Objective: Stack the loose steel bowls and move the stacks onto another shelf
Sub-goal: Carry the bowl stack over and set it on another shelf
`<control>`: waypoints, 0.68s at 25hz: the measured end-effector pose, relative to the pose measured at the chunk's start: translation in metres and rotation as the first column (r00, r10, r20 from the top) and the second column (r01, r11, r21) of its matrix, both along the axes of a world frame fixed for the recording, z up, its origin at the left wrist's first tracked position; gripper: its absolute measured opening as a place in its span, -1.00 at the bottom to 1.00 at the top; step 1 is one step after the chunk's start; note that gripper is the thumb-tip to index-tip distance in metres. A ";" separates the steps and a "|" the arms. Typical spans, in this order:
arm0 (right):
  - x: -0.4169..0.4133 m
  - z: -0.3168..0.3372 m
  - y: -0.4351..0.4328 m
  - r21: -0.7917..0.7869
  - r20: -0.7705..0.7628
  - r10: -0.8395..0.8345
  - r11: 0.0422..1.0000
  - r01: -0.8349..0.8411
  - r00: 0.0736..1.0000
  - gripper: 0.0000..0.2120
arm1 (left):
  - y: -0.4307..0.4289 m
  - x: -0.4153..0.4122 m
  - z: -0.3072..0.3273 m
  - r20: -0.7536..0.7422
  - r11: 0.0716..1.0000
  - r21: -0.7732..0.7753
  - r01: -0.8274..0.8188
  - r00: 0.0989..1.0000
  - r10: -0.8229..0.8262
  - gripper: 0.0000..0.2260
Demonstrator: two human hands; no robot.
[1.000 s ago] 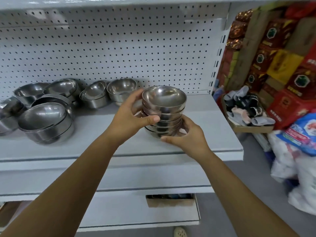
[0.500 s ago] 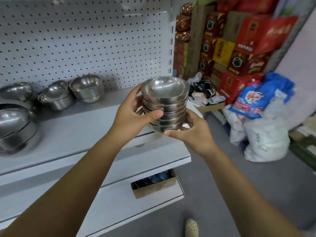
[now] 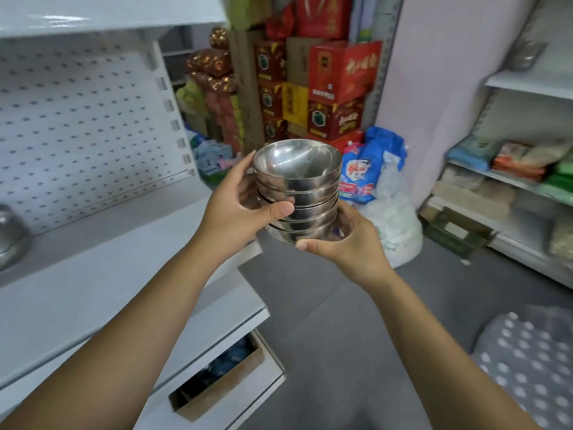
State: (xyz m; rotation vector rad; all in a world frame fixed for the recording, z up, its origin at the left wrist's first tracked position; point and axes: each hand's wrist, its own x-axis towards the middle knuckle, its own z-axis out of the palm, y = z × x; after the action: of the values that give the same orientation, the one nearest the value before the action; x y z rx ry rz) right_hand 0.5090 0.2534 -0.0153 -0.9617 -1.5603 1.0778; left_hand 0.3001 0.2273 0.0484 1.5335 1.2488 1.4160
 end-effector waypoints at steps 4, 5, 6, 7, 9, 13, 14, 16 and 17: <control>0.087 0.006 0.047 0.006 0.048 -0.102 0.995 0.102 0.994 -0.25 | 0.065 0.084 0.005 0.012 0.995 0.001 0.096 0.995 -0.096 -0.07; 0.110 0.007 0.060 0.007 0.049 -0.127 0.992 0.127 0.991 -0.25 | 0.082 0.105 0.007 0.007 0.992 0.003 0.122 0.992 -0.122 -0.05; 0.136 0.010 0.074 0.008 0.051 -0.152 0.988 0.152 0.987 -0.27 | 0.102 0.129 0.008 0.003 0.989 0.007 0.149 0.989 -0.149 -0.05; 0.160 0.012 0.086 0.015 0.056 -0.174 0.985 0.173 0.983 -0.30 | 0.120 0.151 0.009 0.002 0.985 0.012 0.171 0.985 -0.171 -0.05; 0.206 0.016 0.109 0.024 0.078 -0.209 0.978 0.207 0.975 -0.33 | 0.152 0.195 0.009 0.014 0.977 0.021 0.210 0.978 -0.210 -0.07; 0.290 0.016 0.147 0.017 0.101 -0.278 0.961 0.277 0.955 -0.30 | 0.203 0.280 0.004 0.046 0.961 0.033 0.273 0.960 -0.275 -0.21; 0.311 0.017 0.156 0.013 0.099 -0.297 0.955 0.297 0.950 -0.30 | 0.216 0.302 0.003 0.059 0.953 0.032 0.300 0.952 -0.302 -0.24; 0.347 0.016 0.171 0.011 0.090 -0.338 0.941 0.339 0.937 -0.31 | 0.243 0.342 0.003 0.054 0.931 0.027 0.364 0.929 -0.365 -0.25; 0.363 0.015 0.179 0.012 0.082 -0.363 0.932 0.363 0.928 -0.31 | 0.257 0.360 0.003 0.052 0.920 0.022 0.391 0.919 -0.392 -0.24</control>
State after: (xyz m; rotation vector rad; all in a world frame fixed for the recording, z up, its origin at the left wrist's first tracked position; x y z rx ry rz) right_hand 0.8723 0.4320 -0.0002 -1.2546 -1.3739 0.7864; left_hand 0.6602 0.4839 0.0509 1.6305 0.8393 1.1928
